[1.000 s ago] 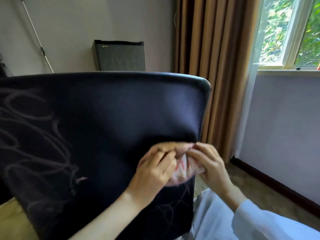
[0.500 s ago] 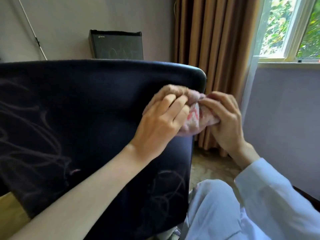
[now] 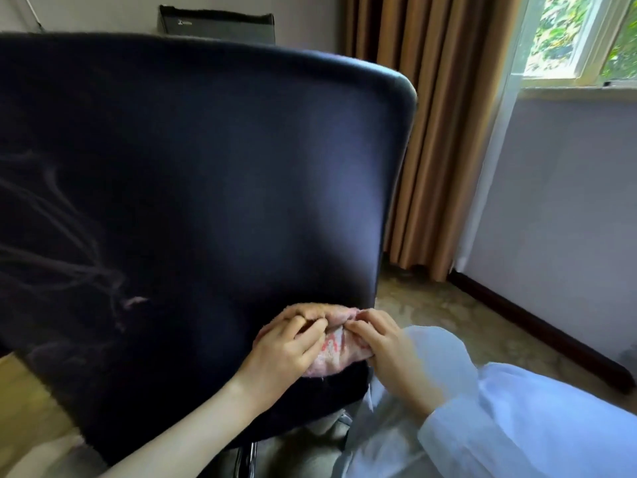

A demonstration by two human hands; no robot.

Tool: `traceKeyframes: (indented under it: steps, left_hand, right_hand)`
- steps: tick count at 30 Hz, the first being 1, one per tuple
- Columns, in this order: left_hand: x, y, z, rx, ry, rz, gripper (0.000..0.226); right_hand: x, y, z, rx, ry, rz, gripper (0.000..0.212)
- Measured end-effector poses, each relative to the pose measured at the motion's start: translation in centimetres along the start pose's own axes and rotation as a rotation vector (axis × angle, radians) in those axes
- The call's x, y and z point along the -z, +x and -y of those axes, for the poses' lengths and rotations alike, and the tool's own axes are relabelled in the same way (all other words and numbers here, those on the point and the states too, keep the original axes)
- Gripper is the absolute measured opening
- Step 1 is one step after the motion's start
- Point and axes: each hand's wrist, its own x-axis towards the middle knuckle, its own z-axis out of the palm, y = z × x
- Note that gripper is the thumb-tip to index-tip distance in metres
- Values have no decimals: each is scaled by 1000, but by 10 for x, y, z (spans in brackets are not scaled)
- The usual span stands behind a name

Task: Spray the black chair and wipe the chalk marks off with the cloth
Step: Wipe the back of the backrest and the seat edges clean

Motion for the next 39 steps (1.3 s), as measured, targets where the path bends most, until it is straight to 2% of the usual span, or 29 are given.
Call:
traceKeyframes:
  steps: [2,4,7,9,12,15,19,23,26,30,33,36,39]
  left_hand:
    - [-13,-24,-13,-32,10,78,59]
    - [-21,-33,-18,-33,-7,100,46]
    - [-23,-20,-13,-16,-97,41,27]
    - [-17,2,-4,-11,-136,-25,20]
    - [4,49,11,32,-156,-116,20]
    - [29,95,26,79,-140,-284,16]
    - [42,115,38,147,-91,-329,23]
    - [25,92,28,174,-139,-299,17]
    - [-1,47,10,159,-139,-195,21]
    - [-33,-16,-14,85,-129,-27,35]
    - [-45,-46,-29,43,-131,99,29]
    - [-40,-45,-28,59,-174,87,27]
    - [-14,-27,-8,81,-192,2,21]
  right_hand:
    - [-15,-10,5,-10,-80,142,20]
    - [-18,-10,5,-22,-130,190,19]
    - [-8,-6,-2,-3,-138,165,27]
    - [8,5,-6,-10,-108,89,30]
    - [42,34,-11,4,-113,-109,26]
    - [83,66,-12,17,-131,-276,27]
    - [115,101,-12,10,-133,-352,31]
    - [86,80,-12,26,-31,-330,27]
    - [53,51,-9,14,-54,-247,23]
    - [-3,2,-3,-26,-79,30,25]
    - [-30,-20,4,-37,-153,205,19]
    - [-27,-17,7,-26,-184,216,25]
    - [-5,8,17,-13,-130,124,27]
